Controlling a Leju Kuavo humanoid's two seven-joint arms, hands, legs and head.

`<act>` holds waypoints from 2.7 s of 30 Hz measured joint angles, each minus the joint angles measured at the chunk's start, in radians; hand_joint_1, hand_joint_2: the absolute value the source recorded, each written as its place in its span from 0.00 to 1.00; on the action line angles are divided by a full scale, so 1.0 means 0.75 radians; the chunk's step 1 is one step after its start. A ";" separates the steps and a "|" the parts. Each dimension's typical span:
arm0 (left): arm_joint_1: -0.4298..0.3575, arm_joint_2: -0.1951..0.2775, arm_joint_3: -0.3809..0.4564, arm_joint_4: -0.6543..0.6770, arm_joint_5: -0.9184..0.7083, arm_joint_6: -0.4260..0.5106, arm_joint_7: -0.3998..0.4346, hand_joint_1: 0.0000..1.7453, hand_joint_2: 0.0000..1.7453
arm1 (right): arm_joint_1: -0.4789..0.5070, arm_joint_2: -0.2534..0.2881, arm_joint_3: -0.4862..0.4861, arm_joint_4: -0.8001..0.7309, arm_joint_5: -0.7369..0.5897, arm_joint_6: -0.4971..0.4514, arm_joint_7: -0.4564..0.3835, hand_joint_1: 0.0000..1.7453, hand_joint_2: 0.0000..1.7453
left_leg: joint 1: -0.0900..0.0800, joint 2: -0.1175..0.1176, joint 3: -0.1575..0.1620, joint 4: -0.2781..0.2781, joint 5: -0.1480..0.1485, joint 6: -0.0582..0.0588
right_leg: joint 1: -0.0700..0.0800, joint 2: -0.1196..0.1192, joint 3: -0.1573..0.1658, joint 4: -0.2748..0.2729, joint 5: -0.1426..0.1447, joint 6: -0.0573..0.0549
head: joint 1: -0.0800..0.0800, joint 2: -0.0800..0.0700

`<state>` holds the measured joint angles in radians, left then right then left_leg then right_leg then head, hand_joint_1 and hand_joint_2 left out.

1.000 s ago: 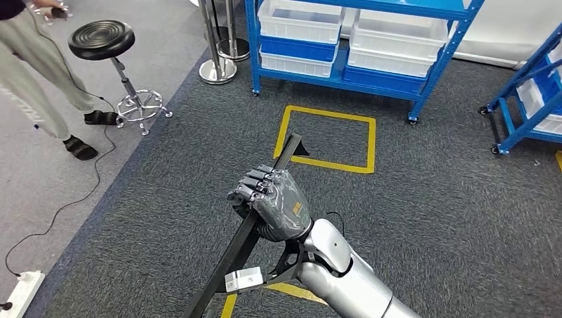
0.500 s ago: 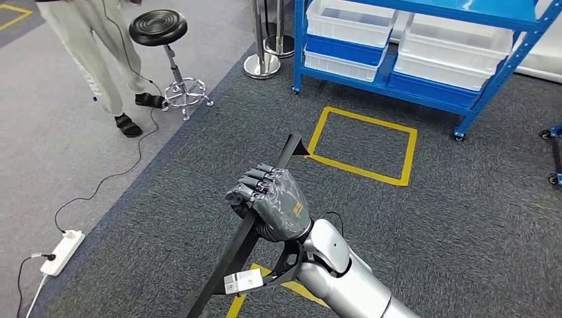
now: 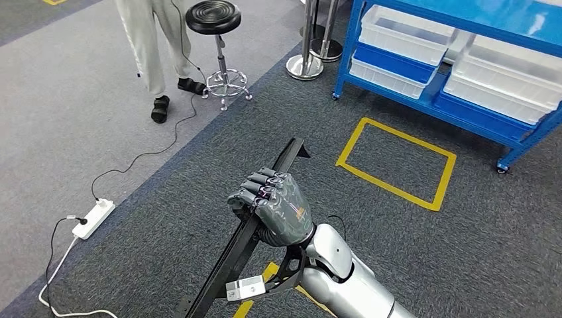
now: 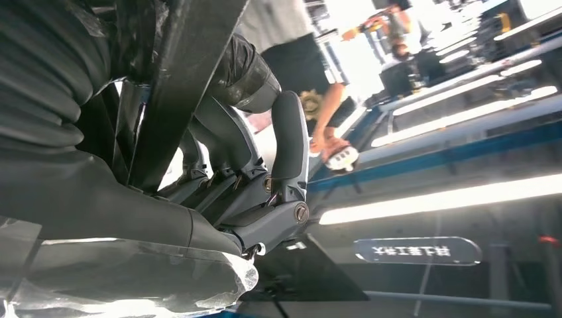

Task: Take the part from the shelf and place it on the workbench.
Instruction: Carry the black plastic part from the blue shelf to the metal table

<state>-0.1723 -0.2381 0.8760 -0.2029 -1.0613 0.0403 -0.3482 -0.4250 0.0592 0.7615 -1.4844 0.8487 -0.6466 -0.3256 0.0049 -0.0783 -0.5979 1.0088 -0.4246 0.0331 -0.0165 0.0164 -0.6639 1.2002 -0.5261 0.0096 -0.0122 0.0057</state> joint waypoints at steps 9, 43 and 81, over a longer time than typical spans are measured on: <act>0.006 -0.008 0.000 0.000 0.004 -0.010 -0.005 0.00 0.00 | -0.001 0.002 0.000 -0.020 0.007 0.002 0.009 1.00 1.00 | 0.004 0.040 -0.088 0.140 -0.072 -0.065 | -0.006 -0.002 0.094 -0.211 0.072 -0.047 | -0.005 0.000; -0.010 -0.014 -0.004 0.000 -0.004 -0.028 0.005 0.00 0.00 | 0.022 -0.013 -0.025 -0.071 0.034 -0.009 0.016 1.00 1.00 | 0.011 0.093 -0.216 0.384 -0.162 -0.080 | -0.001 -0.071 0.101 -0.211 0.063 -0.051 | -0.012 0.000; -0.009 -0.019 -0.004 -0.001 0.019 -0.018 -0.001 0.00 0.00 | 0.012 -0.016 -0.032 -0.095 0.048 -0.001 0.021 1.00 1.00 | -0.018 0.185 -0.030 0.022 0.003 -0.032 | 0.018 -0.185 0.142 -0.223 0.037 -0.022 | -0.013 0.000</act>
<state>-0.1792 -0.2521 0.8726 -0.2033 -1.0471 0.0266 -0.3487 -0.4163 0.0470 0.7377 -1.5558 0.8850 -0.6476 -0.3098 -0.0083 0.0606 -0.6207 1.0256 -0.4222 0.0094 -0.0034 -0.1226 -0.5572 1.0329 -0.4986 -0.0067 -0.0220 0.0057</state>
